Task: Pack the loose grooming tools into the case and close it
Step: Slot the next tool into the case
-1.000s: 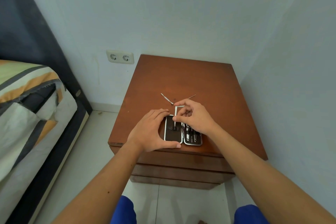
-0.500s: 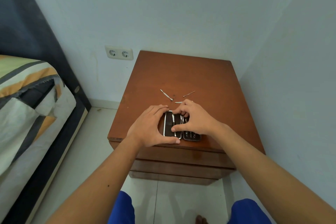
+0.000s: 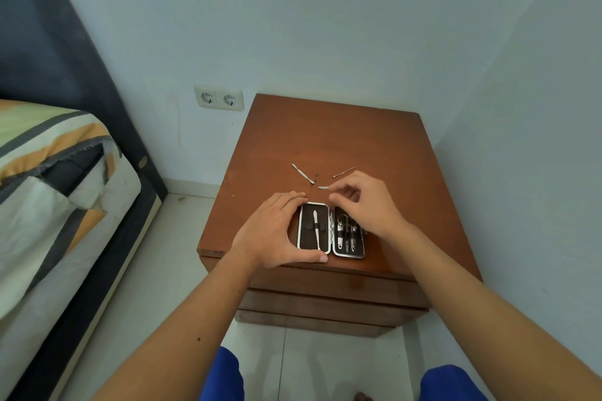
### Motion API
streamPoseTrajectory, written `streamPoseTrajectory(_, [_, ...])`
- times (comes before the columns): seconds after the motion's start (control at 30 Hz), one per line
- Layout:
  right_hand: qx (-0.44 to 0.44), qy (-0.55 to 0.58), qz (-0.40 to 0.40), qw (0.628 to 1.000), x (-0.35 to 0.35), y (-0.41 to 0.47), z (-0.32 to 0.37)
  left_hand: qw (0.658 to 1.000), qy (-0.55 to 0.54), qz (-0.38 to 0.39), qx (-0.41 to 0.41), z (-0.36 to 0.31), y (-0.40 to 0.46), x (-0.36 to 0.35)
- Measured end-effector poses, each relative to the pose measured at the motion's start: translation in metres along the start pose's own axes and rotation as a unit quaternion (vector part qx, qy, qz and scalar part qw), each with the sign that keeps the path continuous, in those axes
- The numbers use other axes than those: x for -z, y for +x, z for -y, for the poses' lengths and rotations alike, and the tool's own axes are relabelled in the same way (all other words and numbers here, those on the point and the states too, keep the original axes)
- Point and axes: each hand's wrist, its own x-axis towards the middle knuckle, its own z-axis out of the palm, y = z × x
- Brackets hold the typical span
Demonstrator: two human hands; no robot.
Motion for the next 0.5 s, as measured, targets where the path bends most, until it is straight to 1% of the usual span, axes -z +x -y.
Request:
streamPoseTrajectory(0.1, [-0.072, -0.075, -0.057, 0.993, 0.002, 0.018, -0.017, 1.0, -0.002, 0.003, 0.003, 0.0, 0.0, 0.0])
streamPoseTrajectory(0.2, [-0.13, -0.094, -0.062, 0.985, 0.001, 0.025, -0.03, 1.0, -0.003, 0.002, 0.003, 0.0, 0.001, 0.001])
streamPoseTrajectory(0.33, [-0.121, -0.069, -0.06, 0.989, -0.001, 0.023, -0.034, 1.0, -0.003, 0.003, 0.003, 0.0, 0.0, 0.0])
streamPoseTrajectory(0.5, [-0.11, -0.063, -0.028, 0.991, 0.008, 0.023, -0.033, 1.0, -0.005, 0.002, 0.0, -0.001, 0.0, 0.002])
